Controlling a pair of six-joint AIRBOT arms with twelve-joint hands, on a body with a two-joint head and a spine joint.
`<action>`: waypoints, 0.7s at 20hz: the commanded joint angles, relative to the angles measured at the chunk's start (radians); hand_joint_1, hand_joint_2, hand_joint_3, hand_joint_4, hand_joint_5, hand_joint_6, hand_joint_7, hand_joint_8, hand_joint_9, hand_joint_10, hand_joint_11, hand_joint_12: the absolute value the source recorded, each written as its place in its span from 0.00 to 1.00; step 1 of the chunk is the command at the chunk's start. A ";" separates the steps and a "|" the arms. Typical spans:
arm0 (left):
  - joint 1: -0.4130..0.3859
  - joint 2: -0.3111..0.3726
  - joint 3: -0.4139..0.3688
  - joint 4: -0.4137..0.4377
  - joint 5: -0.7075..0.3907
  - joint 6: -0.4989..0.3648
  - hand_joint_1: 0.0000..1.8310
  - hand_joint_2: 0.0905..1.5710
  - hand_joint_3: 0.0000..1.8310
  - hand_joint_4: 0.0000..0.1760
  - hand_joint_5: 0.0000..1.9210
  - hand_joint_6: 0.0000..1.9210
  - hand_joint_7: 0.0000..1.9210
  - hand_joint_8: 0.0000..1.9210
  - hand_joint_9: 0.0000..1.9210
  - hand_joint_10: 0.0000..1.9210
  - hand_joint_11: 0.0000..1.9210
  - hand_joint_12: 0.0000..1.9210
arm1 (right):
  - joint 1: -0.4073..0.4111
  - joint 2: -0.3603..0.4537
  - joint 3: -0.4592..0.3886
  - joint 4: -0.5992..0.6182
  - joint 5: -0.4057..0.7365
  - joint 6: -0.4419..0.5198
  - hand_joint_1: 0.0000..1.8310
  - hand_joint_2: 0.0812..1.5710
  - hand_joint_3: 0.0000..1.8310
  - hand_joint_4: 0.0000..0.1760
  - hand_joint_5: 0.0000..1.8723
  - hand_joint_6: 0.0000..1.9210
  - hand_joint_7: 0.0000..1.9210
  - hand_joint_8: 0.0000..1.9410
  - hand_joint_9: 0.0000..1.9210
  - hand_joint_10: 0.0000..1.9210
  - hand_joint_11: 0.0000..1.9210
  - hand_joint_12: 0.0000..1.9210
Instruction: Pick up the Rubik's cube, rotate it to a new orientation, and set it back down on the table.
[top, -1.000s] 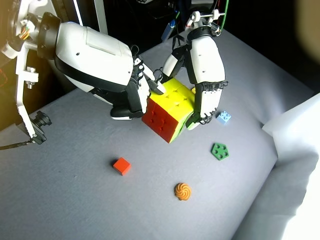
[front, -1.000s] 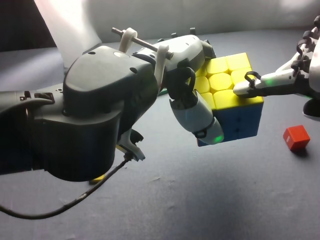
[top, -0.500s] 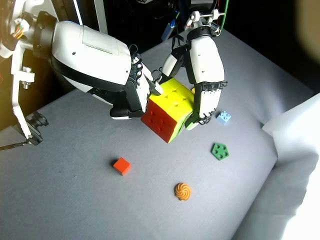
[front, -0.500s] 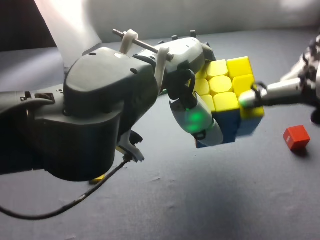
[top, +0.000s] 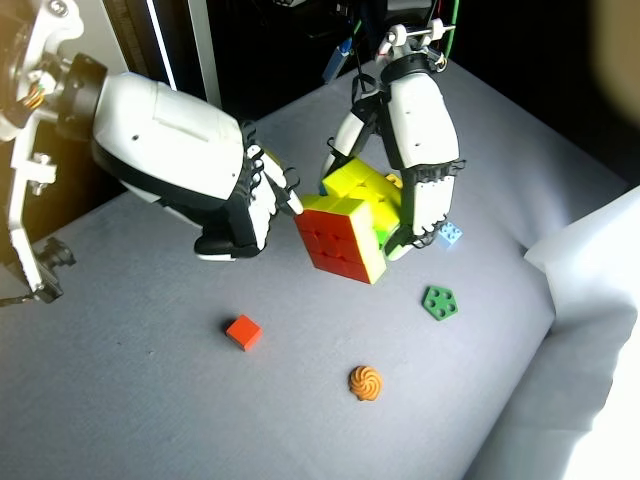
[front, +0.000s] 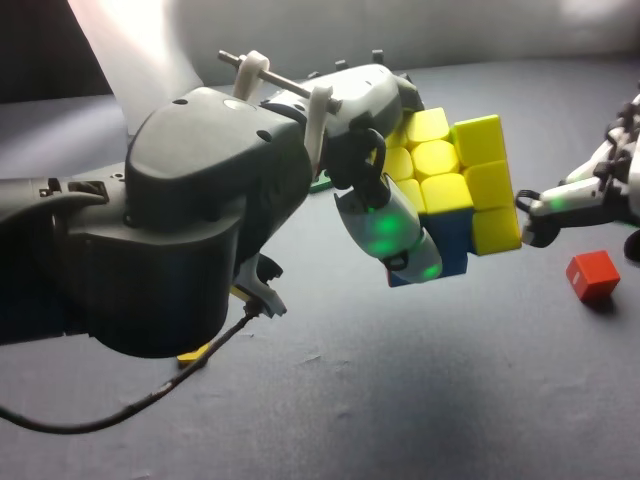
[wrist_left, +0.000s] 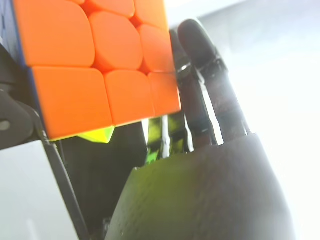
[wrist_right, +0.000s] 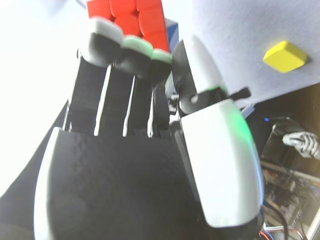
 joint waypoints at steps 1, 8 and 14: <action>-0.020 -0.002 -0.002 0.074 -0.003 -0.017 0.73 0.74 0.00 0.00 0.46 0.59 0.41 0.64 0.35 0.78 0.24 0.69 | 0.014 -0.002 -0.005 0.026 -0.007 -0.003 0.68 0.80 0.00 0.00 0.17 0.11 0.40 1.00 0.47 1.00 0.48 1.00; -0.021 -0.001 -0.001 0.073 -0.003 -0.017 0.73 0.74 0.00 0.00 0.46 0.61 0.41 0.61 0.36 0.77 0.24 0.69 | 0.051 0.002 -0.011 0.025 0.012 -0.003 0.69 0.80 0.00 0.00 0.16 0.00 0.41 1.00 0.49 1.00 0.50 1.00; -0.023 -0.001 -0.002 0.071 -0.003 -0.017 0.73 0.75 0.00 0.00 0.47 0.58 0.39 0.66 0.33 0.80 0.22 0.72 | 0.039 0.003 -0.016 0.019 0.013 -0.003 0.69 0.82 0.01 0.00 0.14 0.00 0.43 1.00 0.51 1.00 0.53 1.00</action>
